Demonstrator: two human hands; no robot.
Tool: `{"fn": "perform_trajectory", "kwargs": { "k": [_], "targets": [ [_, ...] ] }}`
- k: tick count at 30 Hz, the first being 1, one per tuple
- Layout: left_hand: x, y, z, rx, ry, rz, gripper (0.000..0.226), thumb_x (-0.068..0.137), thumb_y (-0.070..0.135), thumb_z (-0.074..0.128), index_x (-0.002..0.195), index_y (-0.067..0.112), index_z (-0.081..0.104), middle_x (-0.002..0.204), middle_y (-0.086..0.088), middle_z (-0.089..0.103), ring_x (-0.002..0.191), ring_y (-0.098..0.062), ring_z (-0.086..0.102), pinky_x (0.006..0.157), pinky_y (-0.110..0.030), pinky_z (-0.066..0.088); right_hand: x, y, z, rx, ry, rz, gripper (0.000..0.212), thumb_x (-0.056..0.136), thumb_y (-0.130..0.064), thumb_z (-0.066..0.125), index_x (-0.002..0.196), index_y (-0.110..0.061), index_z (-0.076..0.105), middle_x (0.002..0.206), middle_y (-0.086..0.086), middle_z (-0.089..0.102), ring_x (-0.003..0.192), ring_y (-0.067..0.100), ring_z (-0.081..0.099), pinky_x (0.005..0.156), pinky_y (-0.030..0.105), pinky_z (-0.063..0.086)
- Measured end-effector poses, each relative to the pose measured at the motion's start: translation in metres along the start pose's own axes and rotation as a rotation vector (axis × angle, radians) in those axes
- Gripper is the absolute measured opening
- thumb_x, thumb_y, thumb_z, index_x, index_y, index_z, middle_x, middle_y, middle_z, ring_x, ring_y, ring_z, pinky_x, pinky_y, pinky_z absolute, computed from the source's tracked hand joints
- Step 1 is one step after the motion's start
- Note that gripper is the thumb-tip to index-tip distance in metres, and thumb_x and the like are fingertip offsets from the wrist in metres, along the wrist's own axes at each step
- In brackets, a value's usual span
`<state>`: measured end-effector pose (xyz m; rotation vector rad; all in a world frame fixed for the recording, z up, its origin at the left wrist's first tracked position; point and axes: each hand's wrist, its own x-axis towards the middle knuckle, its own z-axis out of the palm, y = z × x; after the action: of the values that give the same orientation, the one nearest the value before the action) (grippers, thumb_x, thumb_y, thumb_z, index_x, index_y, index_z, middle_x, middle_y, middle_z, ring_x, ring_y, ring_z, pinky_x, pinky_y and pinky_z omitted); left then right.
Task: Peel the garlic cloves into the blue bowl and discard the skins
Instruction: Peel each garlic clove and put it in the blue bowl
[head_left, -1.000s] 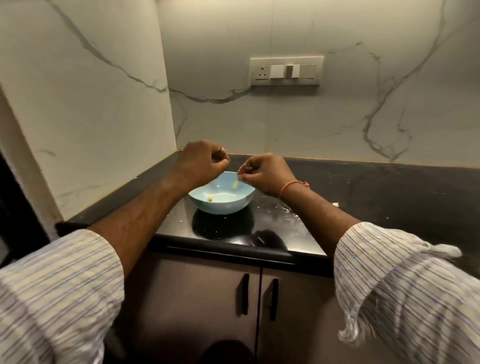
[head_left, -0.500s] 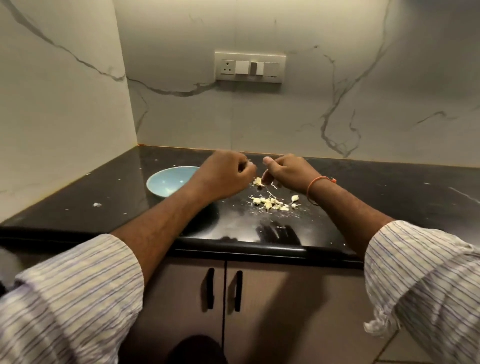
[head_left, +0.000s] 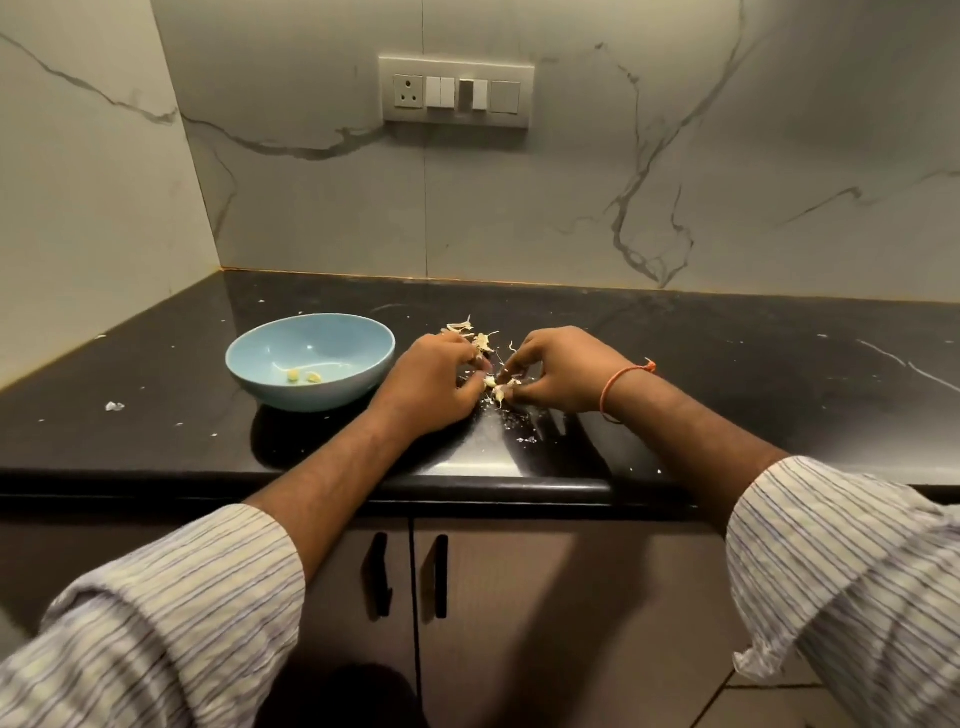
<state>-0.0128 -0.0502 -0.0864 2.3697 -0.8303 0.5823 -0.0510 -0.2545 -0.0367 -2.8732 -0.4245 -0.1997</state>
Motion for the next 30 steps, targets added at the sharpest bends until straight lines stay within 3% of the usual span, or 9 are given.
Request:
{"fn": "perform_trajectory", "kwargs": {
  "k": [6, 9, 12, 15, 20, 23, 27, 30],
  "targets": [
    [0.005, -0.006, 0.006, -0.041, -0.034, -0.027, 0.012, 0.092, 0.026, 0.076, 0.101, 0.022, 0.083, 0.103, 0.007, 0.071, 0.090, -0.010, 0.066, 0.086, -0.036, 0.060, 0.011, 0.006, 0.013, 0.026, 0.012, -0.015, 0.033, 0.090, -0.046, 0.079, 0.113, -0.022, 0.079, 0.103, -0.008, 0.062, 0.094, 0.011, 0.058, 0.069, 0.020, 0.038],
    [0.006, -0.008, 0.007, -0.095, -0.027, -0.011, 0.013, 0.091, 0.024, 0.077, 0.103, 0.023, 0.083, 0.105, 0.008, 0.071, 0.094, -0.009, 0.068, 0.090, -0.035, 0.060, 0.009, 0.009, 0.017, 0.081, 0.043, -0.021, 0.031, 0.090, -0.044, 0.079, 0.111, -0.022, 0.079, 0.104, -0.006, 0.064, 0.095, 0.013, 0.060, 0.078, 0.026, 0.045],
    [0.006, -0.008, 0.006, -0.158, -0.004, 0.008, 0.013, 0.092, 0.029, 0.077, 0.101, 0.023, 0.084, 0.103, 0.010, 0.072, 0.097, -0.008, 0.067, 0.092, -0.038, 0.059, 0.005, 0.015, 0.028, 0.154, 0.142, -0.030, 0.023, 0.090, -0.043, 0.079, 0.101, -0.023, 0.079, 0.101, -0.007, 0.066, 0.087, 0.009, 0.060, 0.081, 0.031, 0.051],
    [0.006, -0.011, 0.006, -0.190, -0.021, 0.030, 0.017, 0.088, 0.041, 0.082, 0.099, 0.028, 0.084, 0.103, 0.012, 0.072, 0.100, -0.005, 0.068, 0.093, -0.034, 0.059, 0.004, 0.021, 0.042, 0.220, 0.271, -0.024, 0.013, 0.090, -0.039, 0.080, 0.093, -0.027, 0.078, 0.096, -0.009, 0.066, 0.078, 0.003, 0.056, 0.073, 0.026, 0.048],
    [0.010, -0.013, 0.008, -0.123, -0.045, 0.005, 0.016, 0.090, 0.034, 0.084, 0.104, 0.028, 0.084, 0.110, 0.010, 0.074, 0.103, -0.005, 0.067, 0.097, -0.033, 0.059, 0.007, 0.026, 0.047, 0.271, 0.392, -0.027, 0.009, 0.090, -0.029, 0.080, 0.095, -0.022, 0.080, 0.093, -0.009, 0.067, 0.074, -0.002, 0.055, 0.070, 0.019, 0.041],
    [0.011, -0.013, 0.008, -0.130, -0.009, -0.002, 0.016, 0.091, 0.031, 0.083, 0.107, 0.027, 0.084, 0.105, 0.012, 0.074, 0.096, -0.004, 0.067, 0.091, -0.030, 0.059, 0.006, 0.029, 0.049, 0.296, 0.451, -0.005, 0.009, 0.092, -0.030, 0.077, 0.096, -0.022, 0.078, 0.093, -0.012, 0.068, 0.072, -0.001, 0.056, 0.068, 0.019, 0.041],
    [0.009, -0.013, 0.006, -0.286, 0.068, -0.031, 0.017, 0.092, 0.029, 0.082, 0.108, 0.024, 0.084, 0.098, 0.010, 0.078, 0.088, -0.006, 0.073, 0.083, -0.028, 0.061, 0.003, 0.030, 0.050, 0.328, 0.524, 0.013, 0.017, 0.096, -0.039, 0.072, 0.095, -0.023, 0.080, 0.092, -0.014, 0.072, 0.075, 0.005, 0.062, 0.069, 0.026, 0.050],
    [0.008, -0.015, 0.004, -0.384, 0.066, -0.034, 0.018, 0.093, 0.027, 0.082, 0.110, 0.020, 0.083, 0.095, 0.009, 0.081, 0.087, -0.011, 0.076, 0.083, -0.031, 0.063, 0.003, 0.033, 0.051, 0.307, 0.541, -0.033, 0.014, 0.089, -0.037, 0.081, 0.100, -0.029, 0.083, 0.101, -0.015, 0.073, 0.089, 0.009, 0.066, 0.077, 0.032, 0.057]
  ]
}}
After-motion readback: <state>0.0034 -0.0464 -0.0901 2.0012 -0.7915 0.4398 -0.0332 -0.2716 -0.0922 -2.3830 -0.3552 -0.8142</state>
